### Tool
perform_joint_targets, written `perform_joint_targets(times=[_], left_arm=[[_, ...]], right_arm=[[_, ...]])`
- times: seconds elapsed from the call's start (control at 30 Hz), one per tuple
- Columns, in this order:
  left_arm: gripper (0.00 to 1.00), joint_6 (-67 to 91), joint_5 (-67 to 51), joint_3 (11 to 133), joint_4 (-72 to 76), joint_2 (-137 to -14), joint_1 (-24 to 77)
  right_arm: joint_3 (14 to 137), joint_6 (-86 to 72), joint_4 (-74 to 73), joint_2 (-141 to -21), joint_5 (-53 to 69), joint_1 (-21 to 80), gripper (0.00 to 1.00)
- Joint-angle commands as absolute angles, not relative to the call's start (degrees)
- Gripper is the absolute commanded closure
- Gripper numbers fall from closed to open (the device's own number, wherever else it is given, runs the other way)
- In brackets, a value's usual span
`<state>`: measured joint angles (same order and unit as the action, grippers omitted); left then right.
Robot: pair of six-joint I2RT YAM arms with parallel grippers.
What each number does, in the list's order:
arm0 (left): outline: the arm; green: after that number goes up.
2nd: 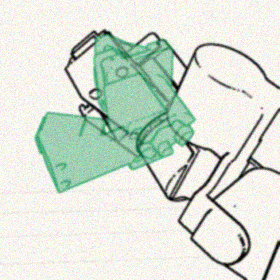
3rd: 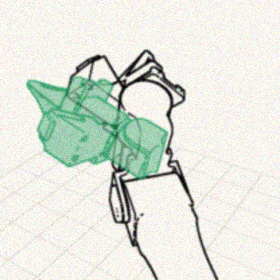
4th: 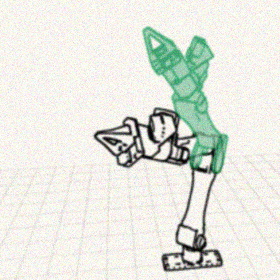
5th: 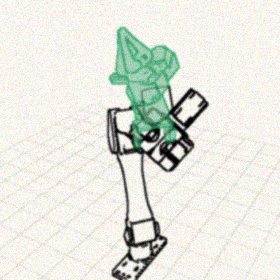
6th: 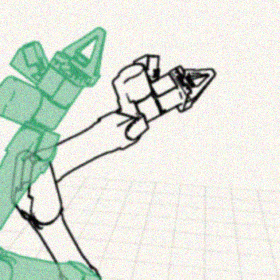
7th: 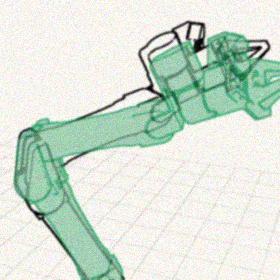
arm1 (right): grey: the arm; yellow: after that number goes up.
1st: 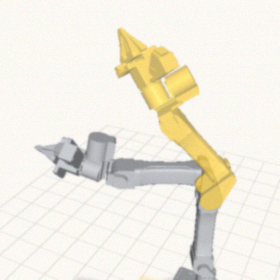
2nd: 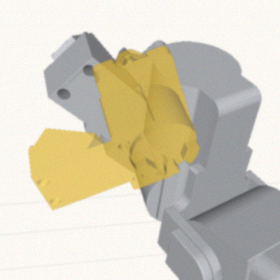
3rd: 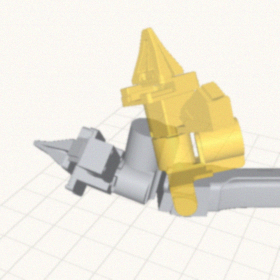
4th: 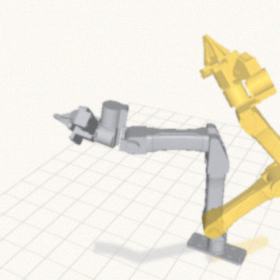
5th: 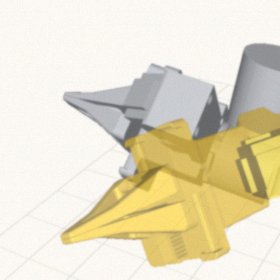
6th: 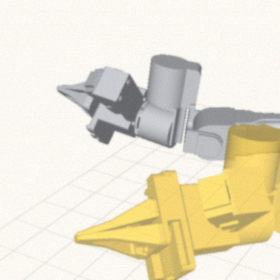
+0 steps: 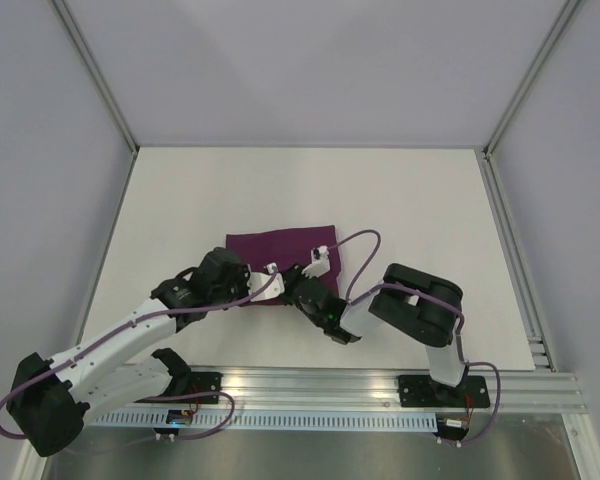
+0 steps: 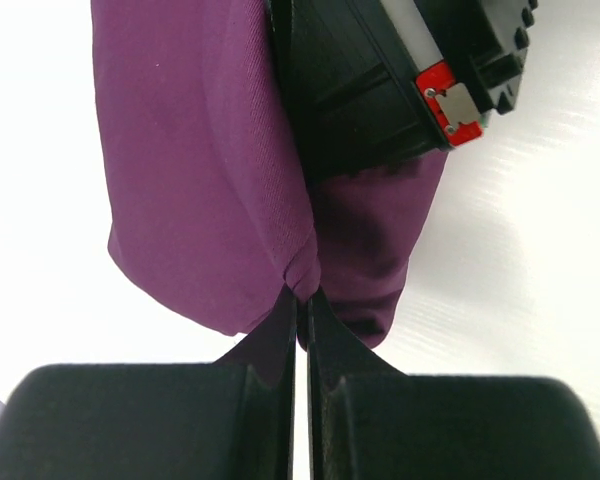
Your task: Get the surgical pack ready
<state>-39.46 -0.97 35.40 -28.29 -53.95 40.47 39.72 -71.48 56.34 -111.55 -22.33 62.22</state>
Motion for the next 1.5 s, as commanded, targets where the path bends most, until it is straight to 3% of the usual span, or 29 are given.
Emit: perform_joint_targets(times=[0.0,0.27,0.5,0.63,0.73,0.8,0.93,1.17,1.47], left_arm=[[1.0,-39.64,-2.82,37.88,-30.32,-51.68,40.69],[1.0,-41.57,-1.15,34.19,-31.11,-50.45,40.69],[1.0,-42.01,-0.88,31.99,-30.58,-50.19,40.69],[1.0,-42.89,-0.88,31.03,-29.36,-50.62,40.69],[1.0,-43.33,-0.26,30.59,-29.53,-50.71,40.69],[1.0,-43.42,-0.61,30.15,-29.71,-50.54,40.69],[1.0,-42.54,-0.35,29.97,-27.69,-51.15,40.69],[1.0,-40.96,-0.26,32.87,-26.19,-52.03,40.69],[1.0,-40.17,0.79,33.75,-27.33,-51.94,40.69]], right_arm=[[39.29,-71.99,62.13,-114.25,-35.66,61.52,0.99],[31.39,-67.85,64.6,-111.27,-49.12,58.89,1.0],[28.22,-72.24,68.11,-115.92,-50.89,56.17,0.99],[30.13,-68.47,69.53,-116.63,-45.81,55.72,1.0],[27.88,-72.67,67.67,-116.19,-49.9,55.46,1.0],[27.07,-69.97,74.07,-116.63,-48.44,53.45,1.0],[32.33,-68.03,66.57,-115.58,-37.82,55.36,1.0],[31.9,-75.58,71.72,-119.43,-33.93,61.17,1.0],[44.2,-74.09,65.32,-122.25,-27.25,63.19,1.0]])
